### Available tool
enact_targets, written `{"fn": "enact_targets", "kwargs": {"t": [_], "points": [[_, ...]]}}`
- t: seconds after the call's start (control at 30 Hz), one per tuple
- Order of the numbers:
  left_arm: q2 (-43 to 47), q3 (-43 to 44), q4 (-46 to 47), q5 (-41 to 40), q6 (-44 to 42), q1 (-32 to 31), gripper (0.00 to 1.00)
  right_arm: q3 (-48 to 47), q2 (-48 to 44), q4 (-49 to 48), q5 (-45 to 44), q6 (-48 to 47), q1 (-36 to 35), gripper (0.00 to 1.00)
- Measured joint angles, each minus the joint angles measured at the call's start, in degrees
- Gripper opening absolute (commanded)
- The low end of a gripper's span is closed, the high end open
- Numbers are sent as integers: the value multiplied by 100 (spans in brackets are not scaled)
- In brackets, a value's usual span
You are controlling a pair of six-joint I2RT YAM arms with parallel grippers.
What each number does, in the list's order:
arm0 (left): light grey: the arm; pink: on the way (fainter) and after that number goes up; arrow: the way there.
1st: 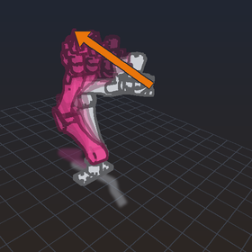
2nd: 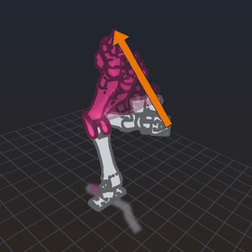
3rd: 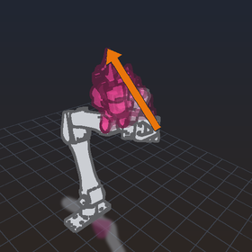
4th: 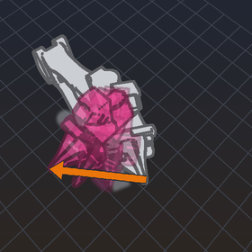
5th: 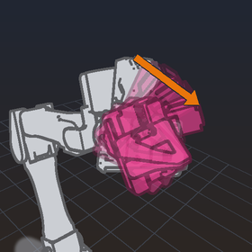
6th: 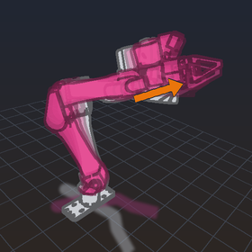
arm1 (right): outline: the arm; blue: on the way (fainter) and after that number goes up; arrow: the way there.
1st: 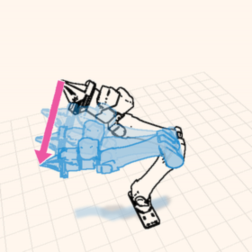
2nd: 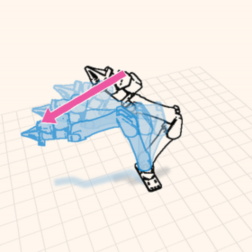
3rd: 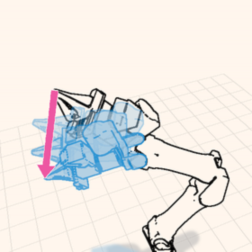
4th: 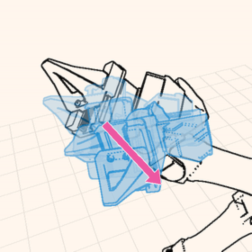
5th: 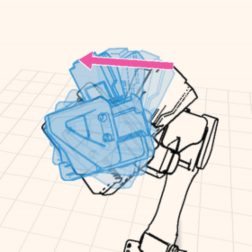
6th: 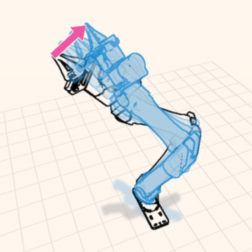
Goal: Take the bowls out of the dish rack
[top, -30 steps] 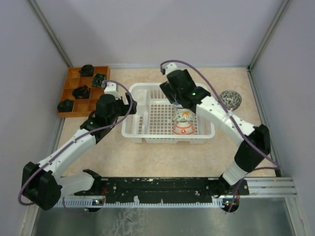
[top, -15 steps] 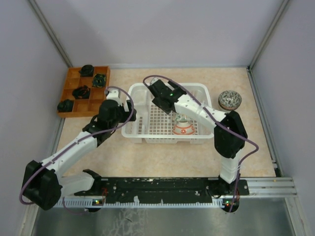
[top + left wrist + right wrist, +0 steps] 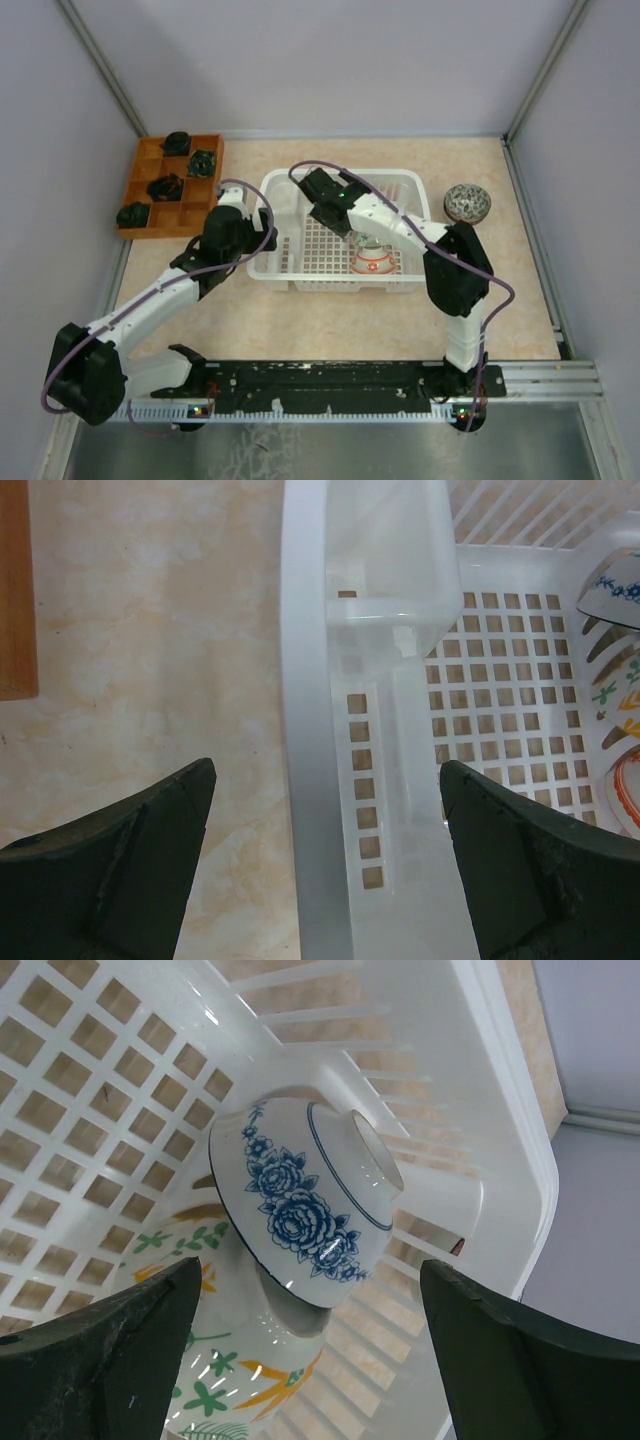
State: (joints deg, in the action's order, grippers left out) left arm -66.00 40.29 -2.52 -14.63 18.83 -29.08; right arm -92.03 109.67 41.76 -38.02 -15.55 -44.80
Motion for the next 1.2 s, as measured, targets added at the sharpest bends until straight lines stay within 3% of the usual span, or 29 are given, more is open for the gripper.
{"fn": "enact_targets", "kwargs": {"t": [0.7, 0.87, 0.97, 1.2], "points": [[-85, -85, 116, 90, 22, 96, 99, 2, 817, -634, -831, -597, 46, 83], [-120, -101, 125, 122, 24, 142, 99, 2, 885, -807, -1064, -752, 72, 73], [-140, -103, 127, 138, 26, 164, 99, 2, 894, -833, -1102, -813, 70, 61], [-188, -103, 138, 186, 39, 197, 99, 13, 907, -883, -1196, -951, 70, 50]]}}
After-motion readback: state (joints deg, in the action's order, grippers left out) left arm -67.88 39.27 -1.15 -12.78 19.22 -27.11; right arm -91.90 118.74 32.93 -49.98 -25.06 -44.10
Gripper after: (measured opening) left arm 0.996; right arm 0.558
